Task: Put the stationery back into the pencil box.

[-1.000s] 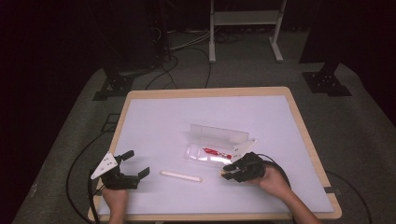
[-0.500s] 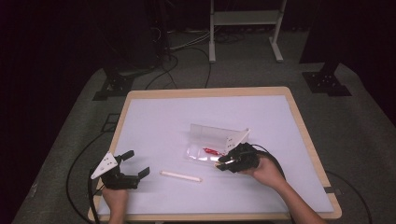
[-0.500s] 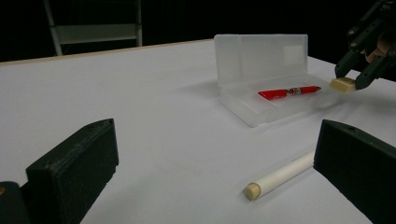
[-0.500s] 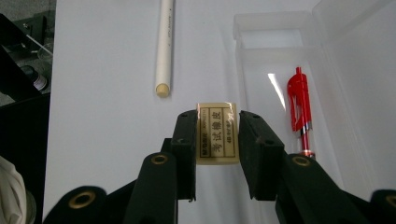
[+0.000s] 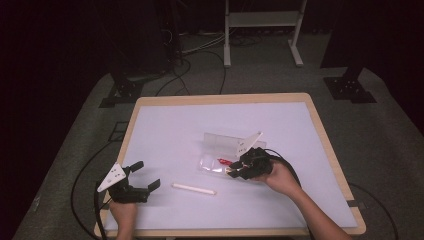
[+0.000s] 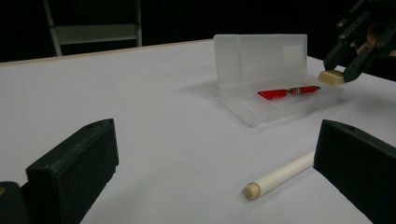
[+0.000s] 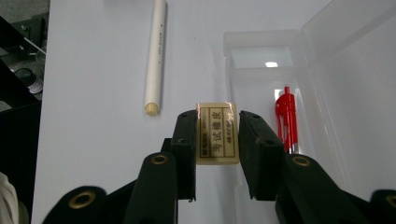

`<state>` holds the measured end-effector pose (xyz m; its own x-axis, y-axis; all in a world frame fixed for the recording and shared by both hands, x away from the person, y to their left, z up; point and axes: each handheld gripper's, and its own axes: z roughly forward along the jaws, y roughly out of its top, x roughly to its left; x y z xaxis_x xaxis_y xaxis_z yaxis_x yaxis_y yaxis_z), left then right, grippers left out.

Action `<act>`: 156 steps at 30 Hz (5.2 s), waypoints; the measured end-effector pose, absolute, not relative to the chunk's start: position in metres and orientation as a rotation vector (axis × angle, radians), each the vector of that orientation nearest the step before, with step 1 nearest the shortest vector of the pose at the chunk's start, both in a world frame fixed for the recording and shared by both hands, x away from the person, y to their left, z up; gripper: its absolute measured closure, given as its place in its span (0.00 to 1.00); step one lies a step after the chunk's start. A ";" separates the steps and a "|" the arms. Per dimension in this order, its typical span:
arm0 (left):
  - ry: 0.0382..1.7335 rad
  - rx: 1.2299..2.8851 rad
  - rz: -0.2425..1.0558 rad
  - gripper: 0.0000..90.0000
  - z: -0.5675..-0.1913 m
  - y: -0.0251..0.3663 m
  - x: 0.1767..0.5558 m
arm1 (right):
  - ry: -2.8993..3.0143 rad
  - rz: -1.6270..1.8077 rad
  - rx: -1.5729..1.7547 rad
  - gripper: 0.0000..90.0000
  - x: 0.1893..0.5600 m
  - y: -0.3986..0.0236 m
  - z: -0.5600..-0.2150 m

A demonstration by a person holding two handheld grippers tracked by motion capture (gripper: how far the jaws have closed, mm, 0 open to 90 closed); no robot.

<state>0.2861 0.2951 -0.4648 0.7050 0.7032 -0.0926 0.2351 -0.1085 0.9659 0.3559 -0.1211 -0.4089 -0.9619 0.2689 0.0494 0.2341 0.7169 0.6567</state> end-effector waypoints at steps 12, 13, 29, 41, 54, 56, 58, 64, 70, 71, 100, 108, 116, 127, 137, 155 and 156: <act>0.763 1.675 0.470 0.00 -0.465 0.295 0.286 | 2.868 1.088 0.420 0.75 0.364 -0.112 -0.404; 0.763 1.675 0.470 0.00 -0.465 0.295 0.286 | 2.869 1.087 0.420 0.75 0.365 -0.111 -0.404; 0.760 1.676 0.471 0.00 -0.465 0.295 0.286 | 2.863 1.056 0.379 0.75 0.380 -0.098 -0.393; 0.762 1.675 0.470 0.00 -0.465 0.295 0.286 | 2.859 1.048 0.376 0.75 0.388 -0.090 -0.386; 0.762 1.675 0.471 0.00 -0.465 0.295 0.286 | 2.862 1.032 0.349 0.75 0.394 -0.079 -0.380; 0.761 1.677 0.471 0.00 -0.465 0.295 0.286 | 2.865 1.030 0.350 0.75 0.396 -0.077 -0.380; 0.760 1.677 0.471 0.00 -0.465 0.295 0.286 | 2.871 1.020 0.355 0.75 0.397 -0.075 -0.380; 0.760 1.675 0.470 0.00 -0.465 0.295 0.286 | 2.875 1.009 0.346 0.75 0.401 -0.067 -0.381; 0.759 1.675 0.469 0.00 -0.465 0.295 0.286 | 2.876 0.998 0.344 0.75 0.403 -0.062 -0.385; 0.759 1.675 0.470 0.00 -0.465 0.295 0.286 | 2.878 0.994 0.346 0.75 0.403 -0.061 -0.385; 0.756 1.676 0.469 0.00 -0.465 0.295 0.285 | 2.898 0.955 0.383 0.75 0.419 -0.042 -0.412; 0.755 1.675 0.468 0.00 -0.465 0.295 0.285 | 2.894 0.949 0.398 0.75 0.423 -0.041 -0.416; 0.756 1.676 0.469 0.00 -0.465 0.295 0.285 | 2.901 0.937 0.413 0.75 0.425 -0.039 -0.421; 0.756 1.675 0.467 0.00 -0.465 0.295 0.285 | 2.913 0.925 0.422 0.75 0.427 -0.035 -0.428; 0.754 1.679 0.467 0.00 -0.464 0.296 0.285 | 2.927 0.915 0.442 0.75 0.428 -0.033 -0.434; 0.754 1.676 0.467 0.00 -0.465 0.295 0.285 | 2.950 0.922 0.457 0.70 0.428 -0.028 -0.439; 0.754 1.675 0.468 0.00 -0.465 0.295 0.285 | 2.950 0.932 0.457 0.70 0.428 -0.029 -0.438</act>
